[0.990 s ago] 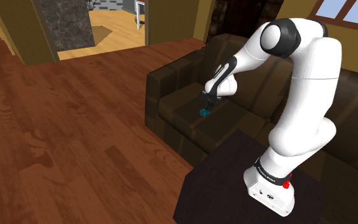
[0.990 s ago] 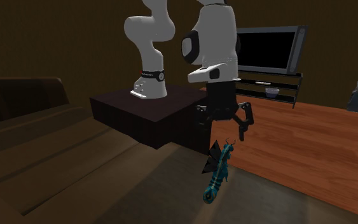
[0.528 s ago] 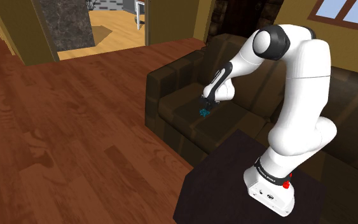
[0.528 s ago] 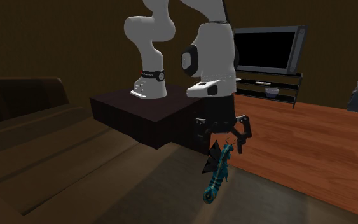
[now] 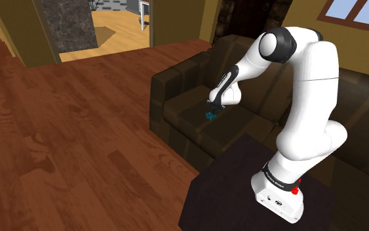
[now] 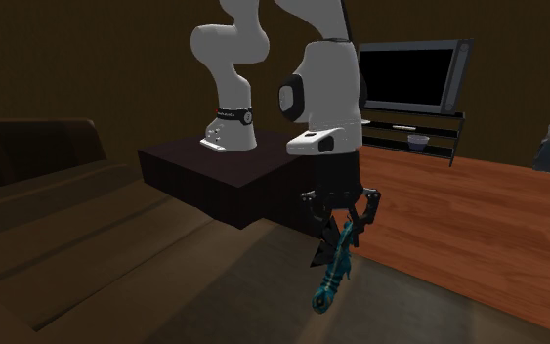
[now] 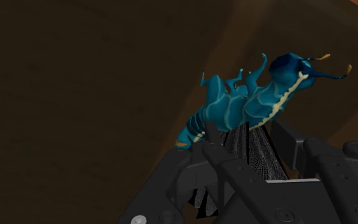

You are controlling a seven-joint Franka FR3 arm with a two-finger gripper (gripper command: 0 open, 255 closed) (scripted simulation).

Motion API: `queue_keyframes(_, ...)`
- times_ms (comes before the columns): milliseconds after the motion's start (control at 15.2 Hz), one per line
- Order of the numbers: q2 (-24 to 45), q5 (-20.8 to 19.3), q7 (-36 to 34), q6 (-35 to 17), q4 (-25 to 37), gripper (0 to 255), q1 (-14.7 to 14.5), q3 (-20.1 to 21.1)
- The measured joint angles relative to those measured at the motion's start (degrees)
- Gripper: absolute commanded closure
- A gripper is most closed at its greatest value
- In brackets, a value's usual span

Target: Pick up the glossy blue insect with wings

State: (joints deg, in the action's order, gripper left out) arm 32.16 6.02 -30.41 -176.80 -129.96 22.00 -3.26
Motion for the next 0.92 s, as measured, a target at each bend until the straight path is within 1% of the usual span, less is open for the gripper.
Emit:
queue_keyframes(330, -0.44, -0.02, -0.03, 0.21, -0.27, 255, -0.10, -0.09)
queue_keyframes(924, -7.16, -0.77, -0.80, 5.23, -2.06, 255, -1.79, -1.83)
